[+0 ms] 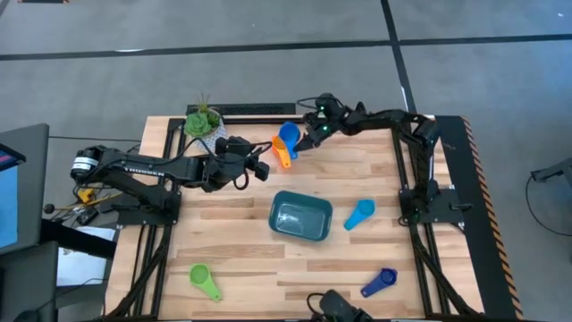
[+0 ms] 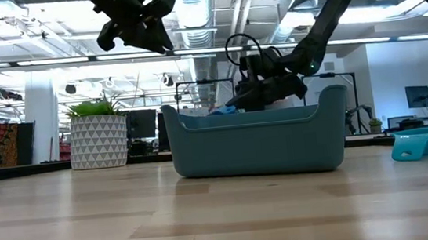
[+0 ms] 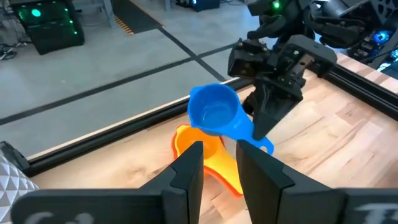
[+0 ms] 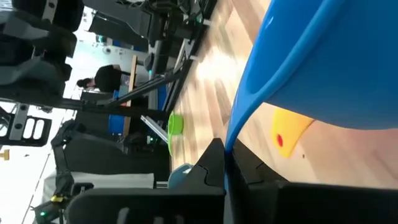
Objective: Nest measuring cups in basket
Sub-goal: Stack the blue measuring cup on top of the red measuring cup
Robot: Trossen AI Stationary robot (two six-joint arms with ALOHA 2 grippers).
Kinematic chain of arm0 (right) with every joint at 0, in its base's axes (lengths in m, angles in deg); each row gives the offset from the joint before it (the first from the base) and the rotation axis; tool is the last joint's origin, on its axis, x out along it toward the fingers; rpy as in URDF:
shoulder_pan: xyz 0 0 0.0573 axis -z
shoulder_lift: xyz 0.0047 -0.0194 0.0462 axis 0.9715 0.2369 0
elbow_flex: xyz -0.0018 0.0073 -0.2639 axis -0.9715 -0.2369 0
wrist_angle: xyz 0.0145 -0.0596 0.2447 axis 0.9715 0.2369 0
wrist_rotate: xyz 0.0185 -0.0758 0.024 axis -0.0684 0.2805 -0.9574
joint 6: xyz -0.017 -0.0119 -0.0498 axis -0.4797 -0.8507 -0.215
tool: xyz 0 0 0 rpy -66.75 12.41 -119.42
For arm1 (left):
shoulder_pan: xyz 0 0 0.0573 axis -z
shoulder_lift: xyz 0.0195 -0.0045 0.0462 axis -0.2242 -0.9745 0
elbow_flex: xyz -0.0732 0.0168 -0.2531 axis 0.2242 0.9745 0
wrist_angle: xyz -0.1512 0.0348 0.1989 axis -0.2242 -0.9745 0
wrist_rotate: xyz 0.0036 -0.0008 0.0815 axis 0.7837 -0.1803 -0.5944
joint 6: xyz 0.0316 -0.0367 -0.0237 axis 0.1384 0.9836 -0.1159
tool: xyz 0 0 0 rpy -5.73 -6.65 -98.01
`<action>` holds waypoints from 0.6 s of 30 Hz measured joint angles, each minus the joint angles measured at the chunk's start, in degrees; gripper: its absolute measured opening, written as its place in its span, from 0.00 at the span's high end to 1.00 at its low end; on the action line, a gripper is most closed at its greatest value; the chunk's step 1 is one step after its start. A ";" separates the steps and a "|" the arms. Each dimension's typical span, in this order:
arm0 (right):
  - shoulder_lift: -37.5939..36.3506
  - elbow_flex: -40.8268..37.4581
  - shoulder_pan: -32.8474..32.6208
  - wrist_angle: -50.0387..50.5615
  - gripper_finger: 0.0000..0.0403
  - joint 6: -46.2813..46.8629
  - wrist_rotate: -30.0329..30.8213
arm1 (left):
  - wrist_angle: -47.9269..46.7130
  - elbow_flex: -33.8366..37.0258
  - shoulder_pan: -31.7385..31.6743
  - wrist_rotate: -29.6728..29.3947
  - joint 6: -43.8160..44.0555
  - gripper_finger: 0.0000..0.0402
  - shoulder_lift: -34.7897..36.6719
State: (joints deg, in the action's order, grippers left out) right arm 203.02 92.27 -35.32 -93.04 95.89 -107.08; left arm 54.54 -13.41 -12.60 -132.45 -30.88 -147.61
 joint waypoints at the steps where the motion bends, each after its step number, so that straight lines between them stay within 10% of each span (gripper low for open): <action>1: 0.00 0.37 0.06 0.63 0.98 0.03 -0.02 | 0.00 0.00 0.00 -0.35 0.00 0.79 0.00; 18: 0.00 8.17 -3.01 12.51 0.96 3.95 3.73 | 0.00 0.00 -0.02 -3.09 -1.55 0.79 0.00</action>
State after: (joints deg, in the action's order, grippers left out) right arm 203.02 100.43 -38.32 -80.53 99.83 -103.34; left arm 54.54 -13.41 -12.62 -135.54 -32.43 -147.61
